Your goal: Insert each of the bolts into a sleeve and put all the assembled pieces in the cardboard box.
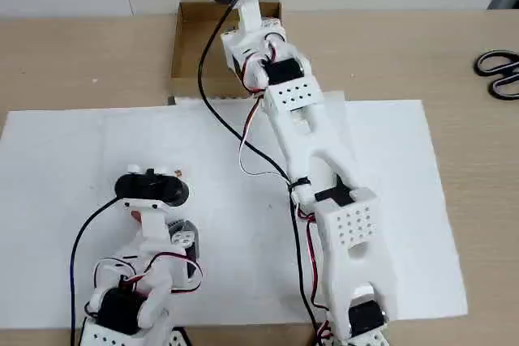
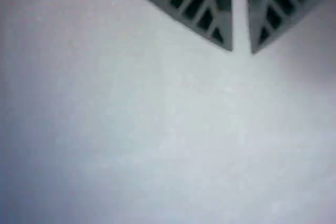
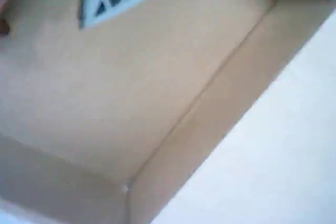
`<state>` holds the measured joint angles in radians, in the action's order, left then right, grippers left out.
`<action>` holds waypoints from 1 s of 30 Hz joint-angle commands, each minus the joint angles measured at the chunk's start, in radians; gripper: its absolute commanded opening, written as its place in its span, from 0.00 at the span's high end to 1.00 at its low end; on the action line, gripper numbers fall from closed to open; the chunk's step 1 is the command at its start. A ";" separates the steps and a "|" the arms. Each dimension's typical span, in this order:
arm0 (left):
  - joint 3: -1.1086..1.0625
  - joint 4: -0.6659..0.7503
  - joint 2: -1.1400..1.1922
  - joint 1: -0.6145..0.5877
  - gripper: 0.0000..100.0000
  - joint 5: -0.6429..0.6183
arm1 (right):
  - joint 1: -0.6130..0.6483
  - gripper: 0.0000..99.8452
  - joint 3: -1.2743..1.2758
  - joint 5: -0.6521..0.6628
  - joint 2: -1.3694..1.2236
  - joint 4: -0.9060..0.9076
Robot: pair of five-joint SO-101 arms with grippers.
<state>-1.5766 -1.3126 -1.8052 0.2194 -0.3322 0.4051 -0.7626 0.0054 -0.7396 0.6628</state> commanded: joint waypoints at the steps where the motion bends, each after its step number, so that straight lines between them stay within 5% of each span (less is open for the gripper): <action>1: 0.005 0.029 -0.011 -0.005 0.99 -0.005 | 0.002 0.79 -0.055 -0.012 0.124 0.102; 30: 0.005 0.029 -0.011 -0.005 0.99 -0.005 | -0.001 0.79 -0.055 -0.106 0.406 0.780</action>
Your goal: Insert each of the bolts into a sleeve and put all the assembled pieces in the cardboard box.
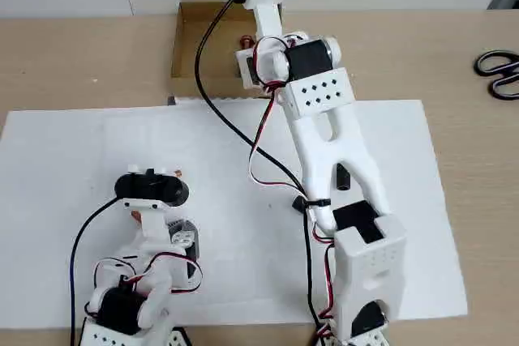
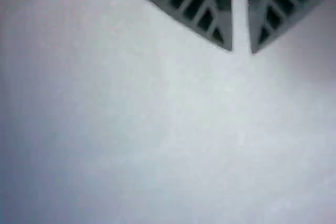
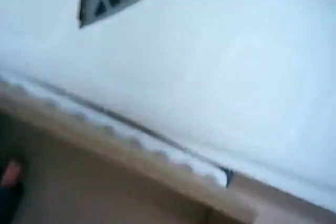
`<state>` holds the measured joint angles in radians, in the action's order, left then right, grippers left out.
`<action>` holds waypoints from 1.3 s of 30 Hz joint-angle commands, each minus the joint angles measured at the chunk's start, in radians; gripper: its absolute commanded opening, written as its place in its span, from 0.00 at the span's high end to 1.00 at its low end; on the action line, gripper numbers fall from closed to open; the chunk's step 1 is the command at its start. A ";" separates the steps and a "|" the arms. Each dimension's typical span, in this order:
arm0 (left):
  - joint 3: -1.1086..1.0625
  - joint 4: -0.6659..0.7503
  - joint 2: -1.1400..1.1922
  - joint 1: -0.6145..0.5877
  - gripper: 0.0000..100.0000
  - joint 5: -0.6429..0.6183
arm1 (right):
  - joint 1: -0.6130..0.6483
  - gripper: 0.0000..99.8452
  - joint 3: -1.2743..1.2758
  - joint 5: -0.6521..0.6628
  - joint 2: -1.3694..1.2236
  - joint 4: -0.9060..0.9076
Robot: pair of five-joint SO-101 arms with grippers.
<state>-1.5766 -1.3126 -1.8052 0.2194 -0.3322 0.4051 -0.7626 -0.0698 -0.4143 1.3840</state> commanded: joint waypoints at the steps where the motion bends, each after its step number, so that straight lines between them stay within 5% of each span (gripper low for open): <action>1: 0.005 0.029 -0.011 -0.005 0.99 -0.005 | -0.001 0.79 -0.055 -0.037 0.093 0.084; 21: 0.005 0.029 -0.011 0.000 0.99 -0.005 | -0.016 0.79 -0.018 -0.055 0.263 0.285; 39: 0.005 0.029 -0.011 0.002 0.99 -0.005 | -0.018 0.79 0.855 -0.052 0.955 0.234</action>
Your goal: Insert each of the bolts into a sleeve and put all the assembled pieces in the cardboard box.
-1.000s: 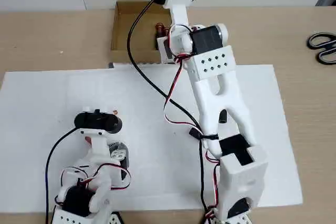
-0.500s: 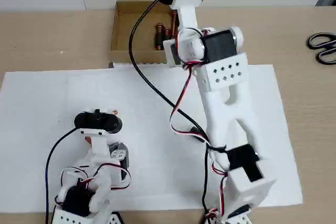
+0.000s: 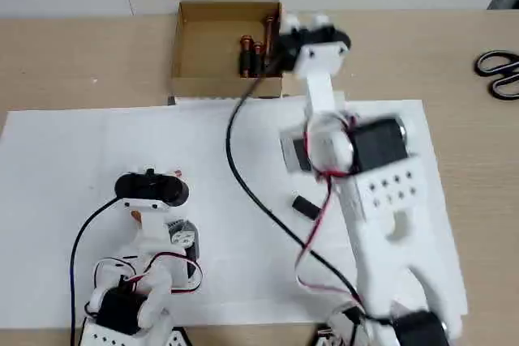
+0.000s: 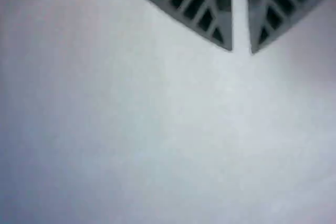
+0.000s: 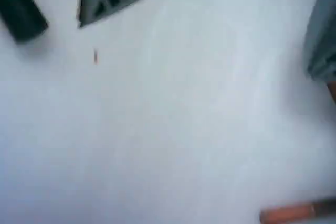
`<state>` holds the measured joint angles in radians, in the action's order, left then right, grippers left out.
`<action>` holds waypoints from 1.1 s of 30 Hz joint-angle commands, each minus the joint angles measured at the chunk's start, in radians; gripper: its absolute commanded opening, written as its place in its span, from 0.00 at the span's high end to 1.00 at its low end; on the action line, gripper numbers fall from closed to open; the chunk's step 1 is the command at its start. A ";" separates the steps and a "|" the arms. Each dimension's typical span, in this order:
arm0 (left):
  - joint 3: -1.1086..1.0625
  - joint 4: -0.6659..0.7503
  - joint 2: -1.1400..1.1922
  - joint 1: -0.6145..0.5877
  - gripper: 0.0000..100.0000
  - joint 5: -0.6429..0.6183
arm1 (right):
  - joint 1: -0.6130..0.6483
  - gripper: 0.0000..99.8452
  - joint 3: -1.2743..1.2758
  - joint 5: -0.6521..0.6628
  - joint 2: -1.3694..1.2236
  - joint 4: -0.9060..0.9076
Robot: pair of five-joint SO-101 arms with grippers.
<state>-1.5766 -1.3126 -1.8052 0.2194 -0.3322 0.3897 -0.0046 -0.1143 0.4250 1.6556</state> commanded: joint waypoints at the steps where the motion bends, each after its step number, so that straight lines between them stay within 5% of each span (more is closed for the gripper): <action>1: 0.005 0.029 -0.011 0.002 0.99 -0.005 | -0.002 0.79 0.140 -0.008 0.148 -0.050; 6: 0.005 0.052 -0.011 -0.011 0.99 0.028 | 0.002 0.79 0.342 -0.008 0.283 -0.097; 11: 0.012 0.324 -0.011 -0.109 0.99 0.333 | 0.001 0.79 0.506 -0.008 0.398 -0.099; 16: 0.051 0.540 -0.011 -0.229 0.99 0.482 | 0.004 0.79 0.620 -0.008 0.496 -0.104; 25: 0.223 0.457 -0.008 -0.284 0.99 0.540 | 0.004 0.79 0.815 -0.006 0.530 -0.214; 33: 0.254 0.348 -0.008 -0.285 0.99 0.488 | 0.007 0.79 0.937 0.213 0.535 -0.377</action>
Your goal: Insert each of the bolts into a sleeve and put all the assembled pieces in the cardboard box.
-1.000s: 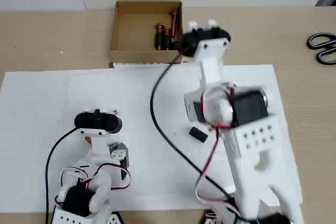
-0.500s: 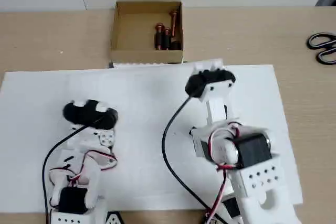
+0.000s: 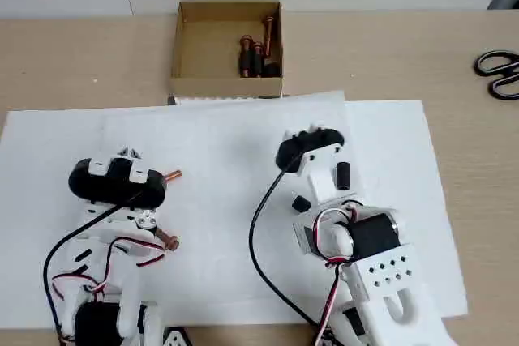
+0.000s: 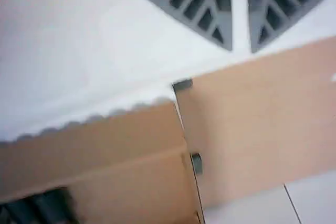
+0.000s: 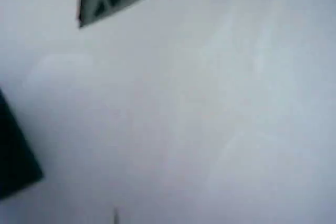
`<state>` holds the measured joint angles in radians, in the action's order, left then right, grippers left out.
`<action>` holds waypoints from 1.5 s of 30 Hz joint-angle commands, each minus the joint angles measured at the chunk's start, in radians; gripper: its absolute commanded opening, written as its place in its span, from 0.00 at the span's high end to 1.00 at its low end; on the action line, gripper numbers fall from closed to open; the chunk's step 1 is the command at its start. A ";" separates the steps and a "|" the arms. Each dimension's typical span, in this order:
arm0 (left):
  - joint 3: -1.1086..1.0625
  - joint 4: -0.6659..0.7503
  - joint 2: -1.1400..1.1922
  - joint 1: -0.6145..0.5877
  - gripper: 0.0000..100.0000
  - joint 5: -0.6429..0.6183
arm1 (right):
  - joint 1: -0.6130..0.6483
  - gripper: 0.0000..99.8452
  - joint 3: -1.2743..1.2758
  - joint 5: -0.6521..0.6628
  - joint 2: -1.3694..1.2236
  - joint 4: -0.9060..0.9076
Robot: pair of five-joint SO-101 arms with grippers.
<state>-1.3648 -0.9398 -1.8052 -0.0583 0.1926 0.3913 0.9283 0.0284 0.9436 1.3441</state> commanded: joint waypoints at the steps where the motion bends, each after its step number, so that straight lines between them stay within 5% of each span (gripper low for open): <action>1: 0.042 -0.031 -0.008 -0.008 0.99 -0.055 | 0.005 0.79 0.008 0.087 0.010 -0.081; 16: 0.041 -0.034 -0.009 0.000 0.99 -0.078 | 0.001 0.79 0.143 0.247 0.007 -0.182; 20: 0.041 -0.034 -0.009 0.000 0.99 -0.078 | -0.002 0.72 0.178 0.299 0.007 -0.239; 45: 0.038 -0.054 -0.009 -0.006 0.99 -0.078 | -0.030 0.71 0.086 0.299 -0.443 -0.564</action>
<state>-1.3633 -0.9751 -1.8052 -0.0583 0.1204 0.3698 1.0587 0.3199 0.5140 0.8147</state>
